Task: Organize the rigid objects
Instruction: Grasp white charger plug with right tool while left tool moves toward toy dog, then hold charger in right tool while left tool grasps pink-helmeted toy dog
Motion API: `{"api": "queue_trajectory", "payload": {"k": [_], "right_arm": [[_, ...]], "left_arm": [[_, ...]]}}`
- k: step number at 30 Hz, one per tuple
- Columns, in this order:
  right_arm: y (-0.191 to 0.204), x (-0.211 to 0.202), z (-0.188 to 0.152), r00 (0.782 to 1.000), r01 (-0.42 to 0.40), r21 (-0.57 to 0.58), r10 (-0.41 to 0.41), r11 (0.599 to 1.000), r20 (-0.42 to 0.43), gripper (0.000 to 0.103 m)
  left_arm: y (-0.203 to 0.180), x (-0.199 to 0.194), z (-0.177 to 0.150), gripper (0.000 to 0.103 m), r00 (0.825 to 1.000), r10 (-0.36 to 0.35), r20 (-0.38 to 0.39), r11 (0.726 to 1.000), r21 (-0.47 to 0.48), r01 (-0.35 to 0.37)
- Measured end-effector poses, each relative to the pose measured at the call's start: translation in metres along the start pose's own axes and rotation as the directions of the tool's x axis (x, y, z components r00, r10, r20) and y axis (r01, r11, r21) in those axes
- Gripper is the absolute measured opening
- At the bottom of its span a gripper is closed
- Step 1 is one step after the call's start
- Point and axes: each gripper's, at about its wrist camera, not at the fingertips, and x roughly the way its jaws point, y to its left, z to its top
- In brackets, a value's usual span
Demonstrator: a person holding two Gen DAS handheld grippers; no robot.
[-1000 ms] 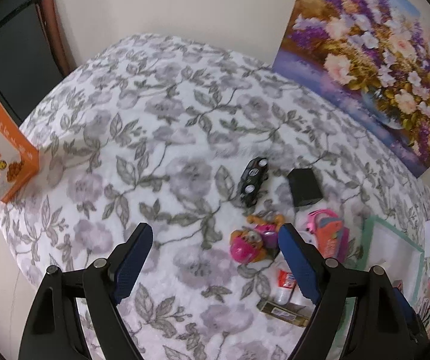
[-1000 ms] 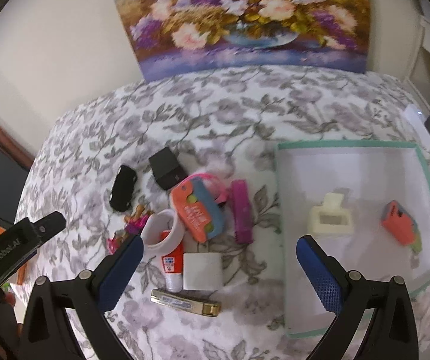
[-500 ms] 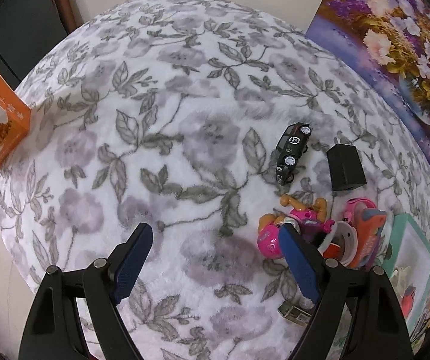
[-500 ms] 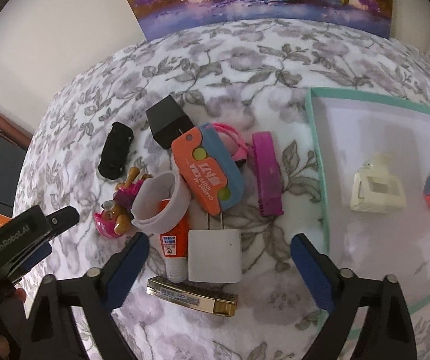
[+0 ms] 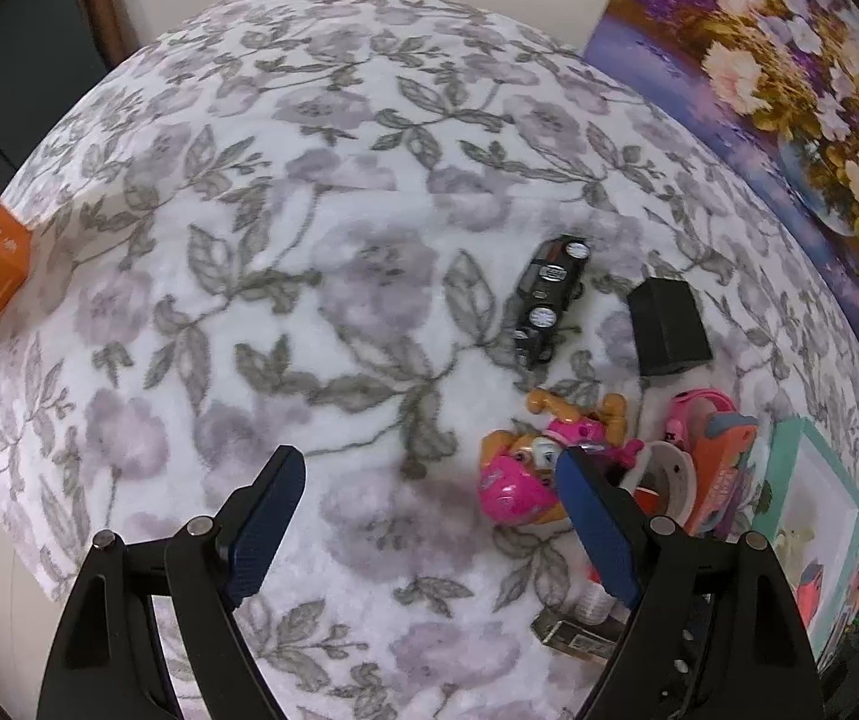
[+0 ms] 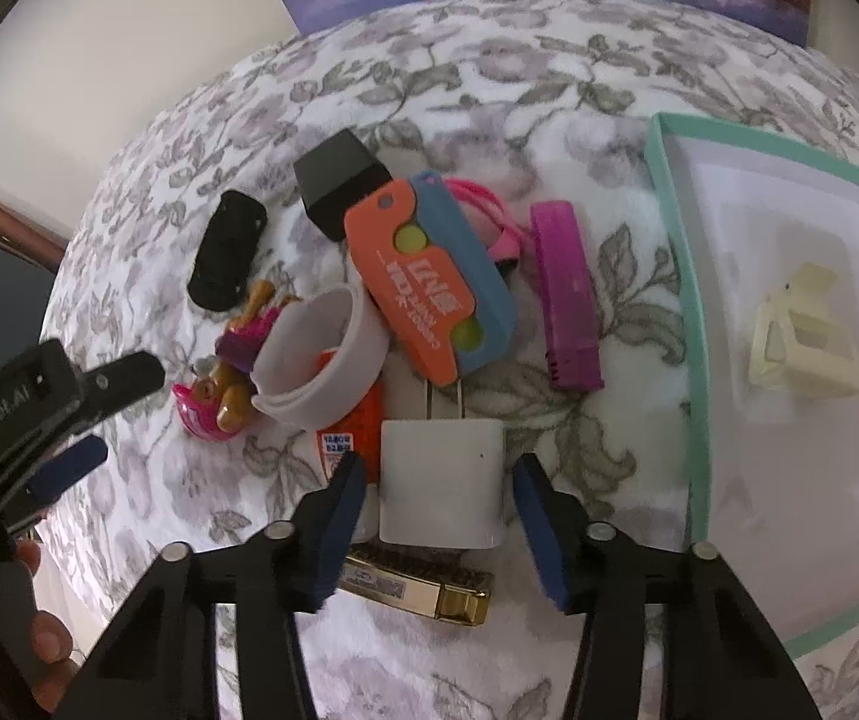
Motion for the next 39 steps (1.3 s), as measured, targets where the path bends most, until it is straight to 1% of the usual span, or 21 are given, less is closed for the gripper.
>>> {"api": "queue_trajectory", "payload": {"k": [3,15,23,27,30,34,36,39], "right_arm": [[-0.002,0.002,0.0,1.0,-0.004,0.001,0.004,1.0,-0.008,0.047],[-0.01,-0.001,-0.001,1.0,-0.028,0.015,0.028,1.0,-0.015,0.047],[-0.016,-0.003,0.0,0.999,-0.034,0.027,0.034,0.999,-0.016,0.047],[-0.017,-0.003,0.0,0.999,-0.036,0.031,0.036,0.999,-0.015,0.047],[-0.019,-0.004,0.0,0.999,-0.035,0.031,0.036,0.999,-0.016,0.047],[-0.02,-0.004,0.001,1.0,-0.026,0.035,0.027,0.999,-0.016,0.047],[-0.021,-0.005,0.002,1.0,-0.019,0.038,0.02,0.999,-0.015,0.047],[-0.024,-0.007,0.001,1.0,-0.014,0.046,0.014,0.999,-0.013,0.047]], "left_arm": [[-0.007,0.004,0.001,0.086,1.0,-0.018,-0.006,1.0,0.022,0.018],[-0.03,0.012,0.004,0.086,0.998,-0.06,0.014,0.995,0.085,0.059],[-0.043,0.022,0.004,0.086,0.998,-0.07,0.011,0.992,0.108,0.068],[-0.045,0.028,0.004,0.084,0.997,-0.073,0.004,0.992,0.105,0.072],[-0.045,0.028,0.005,0.079,0.996,-0.088,0.001,0.992,0.096,0.087],[-0.045,0.03,0.005,0.075,0.994,-0.107,-0.008,0.991,0.085,0.107],[-0.041,0.029,0.005,0.074,0.996,-0.091,-0.015,0.993,0.077,0.091],[-0.037,0.028,0.004,0.073,1.0,-0.025,-0.008,0.996,0.085,0.025]]}}
